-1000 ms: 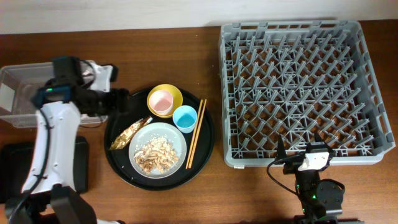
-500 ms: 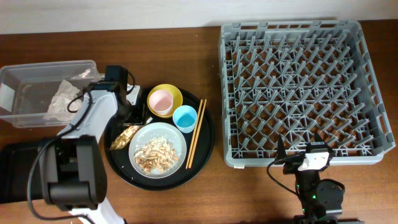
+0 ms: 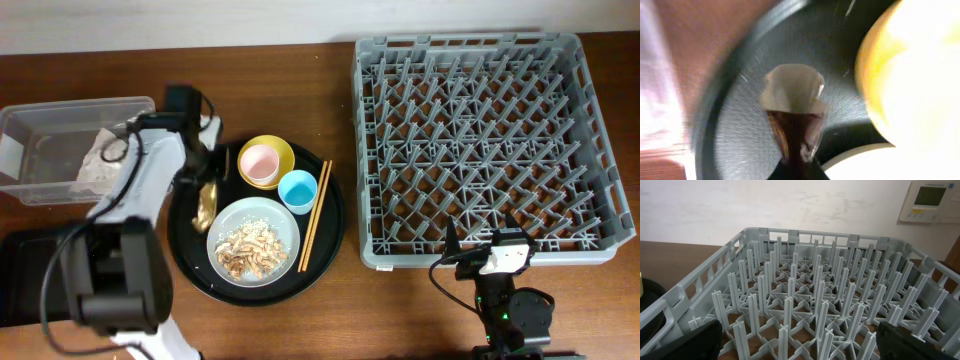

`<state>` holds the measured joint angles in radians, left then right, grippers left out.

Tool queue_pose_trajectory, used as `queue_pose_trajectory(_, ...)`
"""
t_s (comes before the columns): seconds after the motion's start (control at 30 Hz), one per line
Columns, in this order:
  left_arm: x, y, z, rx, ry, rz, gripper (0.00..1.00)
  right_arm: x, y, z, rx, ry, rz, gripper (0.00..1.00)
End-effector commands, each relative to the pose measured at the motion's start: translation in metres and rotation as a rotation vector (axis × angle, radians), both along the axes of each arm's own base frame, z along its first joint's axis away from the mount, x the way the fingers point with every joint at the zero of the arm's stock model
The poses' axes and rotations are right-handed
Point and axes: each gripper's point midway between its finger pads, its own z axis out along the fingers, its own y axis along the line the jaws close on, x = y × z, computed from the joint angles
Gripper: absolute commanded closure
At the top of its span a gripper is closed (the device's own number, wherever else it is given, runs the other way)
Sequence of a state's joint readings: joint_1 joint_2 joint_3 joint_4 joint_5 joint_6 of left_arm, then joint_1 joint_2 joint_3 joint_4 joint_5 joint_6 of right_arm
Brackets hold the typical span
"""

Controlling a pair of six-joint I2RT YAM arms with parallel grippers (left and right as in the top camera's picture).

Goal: Sort waste into correct bins and load items into the dishwasher rack
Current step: 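Grasp the gold wrapper with the left gripper and drop it into the clear bin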

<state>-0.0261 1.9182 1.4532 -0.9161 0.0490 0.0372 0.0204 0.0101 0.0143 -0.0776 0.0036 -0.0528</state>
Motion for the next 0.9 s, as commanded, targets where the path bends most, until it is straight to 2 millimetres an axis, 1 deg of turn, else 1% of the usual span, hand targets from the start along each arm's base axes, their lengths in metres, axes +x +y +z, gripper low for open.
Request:
queue_pose_trajectory(0.0,0.033,0.0,0.091,-0.034,-0.274,0.05,0.99,0.0,0.0,-0.003,0.0,0.004,-0.004,0.02)
queue_pose_trajectory(0.03,0.042,0.009,0.108,-0.041,-0.342,0.094,0.99,0.0,0.0,-0.003,0.0,0.004,-0.003,0.02)
queue_pose_trajectory(0.07,0.049,0.022,0.119,-0.041,-0.395,0.149,1.0,0.0,0.0,-0.003,0.0,0.004,-0.004,0.02)
queue_pose_trajectory(0.1,0.061,0.048,0.133,-0.036,-0.474,0.27,1.0,0.0,0.0,-0.003,0.0,0.004,-0.004,0.02)
queue_pose_trajectory(0.13,0.068,0.067,0.14,-0.048,-0.52,0.375,1.0,0.0,0.0,-0.003,0.0,0.004,-0.003,0.02)
queue_pose_trajectory(0.17,0.075,0.095,0.149,-0.077,-0.577,0.512,1.0,0.0,0.0,-0.003,0.0,0.004,-0.003,0.02)
queue_pose_trajectory(0.2,0.078,0.12,0.157,-0.103,-0.624,0.621,1.0,0.0,0.0,-0.003,0.0,0.004,-0.003,0.02)
queue_pose_trajectory(0.23,0.079,0.149,0.166,-0.122,-0.675,0.727,0.99,0.0,0.0,-0.003,0.0,0.004,-0.004,0.02)
queue_pose_trajectory(0.27,0.076,0.173,0.17,-0.126,-0.708,0.796,0.99,0.0,0.0,-0.003,0.0,0.004,-0.003,0.02)
queue_pose_trajectory(0.3,0.073,0.19,0.173,-0.123,-0.728,0.838,0.89,0.0,0.0,-0.003,0.0,0.004,-0.004,0.02)
queue_pose_trajectory(0.33,0.069,0.203,0.174,-0.114,-0.737,0.862,0.76,0.0,0.0,-0.003,0.0,0.004,-0.003,0.02)
queue_pose_trajectory(0.37,0.065,0.213,0.174,-0.106,-0.739,0.882,0.51,0.0,0.0,-0.003,0.0,0.004,-0.004,0.02)
queue_pose_trajectory(0.4,0.062,0.221,0.174,-0.1,-0.74,0.899,0.3,0.0,0.0,-0.003,0.0,0.004,-0.004,0.02)
queue_pose_trajectory(0.43,0.058,0.228,0.173,-0.094,-0.735,0.914,0.27,0.0,0.0,-0.003,0.0,0.004,-0.003,0.02)
queue_pose_trajectory(0.47,0.055,0.229,0.171,-0.092,-0.724,0.92,0.23,0.0,0.0,-0.003,0.0,0.004,-0.004,0.02)
queue_pose_trajectory(0.5,0.054,0.225,0.167,-0.106,-0.702,0.913,0.22,0.0,0.0,-0.003,0.0,0.004,-0.004,0.02)
queue_pose_trajectory(0.53,0.051,0.212,0.165,-0.16,-0.666,0.886,0.22,0.0,0.0,-0.003,0.0,0.004,-0.004,0.02)
queue_pose_trajectory(0.57,0.049,0.196,0.167,-0.229,-0.639,0.841,0.23,0.0,0.0,-0.003,0.0,0.004,-0.003,0.02)
queue_pose_trajectory(0.6,0.045,0.179,0.176,-0.301,-0.626,0.801,0.23,0.0,0.0,-0.003,0.0,0.004,-0.004,0.02)
queue_pose_trajectory(0.67,0.031,0.148,0.206,-0.425,-0.632,0.718,0.23,0.0,0.0,-0.003,0.0,0.004,-0.003,0.02)
queue_pose_trajectory(0.7,0.017,0.135,0.224,-0.45,-0.643,0.689,0.27,0.0,0.0,-0.003,0.0,0.004,-0.003,0.02)
queue_pose_trajectory(0.73,0.002,0.131,0.235,-0.438,-0.647,0.697,0.27,0.0,0.0,-0.003,0.0,0.004,-0.004,0.02)
queue_pose_trajectory(0.77,-0.024,0.13,0.248,-0.383,-0.653,0.733,0.27,0.0,0.0,-0.003,0.0,0.004,-0.003,0.02)
queue_pose_trajectory(0.8,-0.047,0.13,0.255,-0.335,-0.649,0.766,0.27,0.0,0.0,-0.003,0.0,0.004,-0.004,0.01)
queue_pose_trajectory(0.87,-0.073,0.124,0.257,-0.303,-0.618,0.793,0.28,0.0,0.0,-0.003,0.0,0.004,-0.004,0.02)
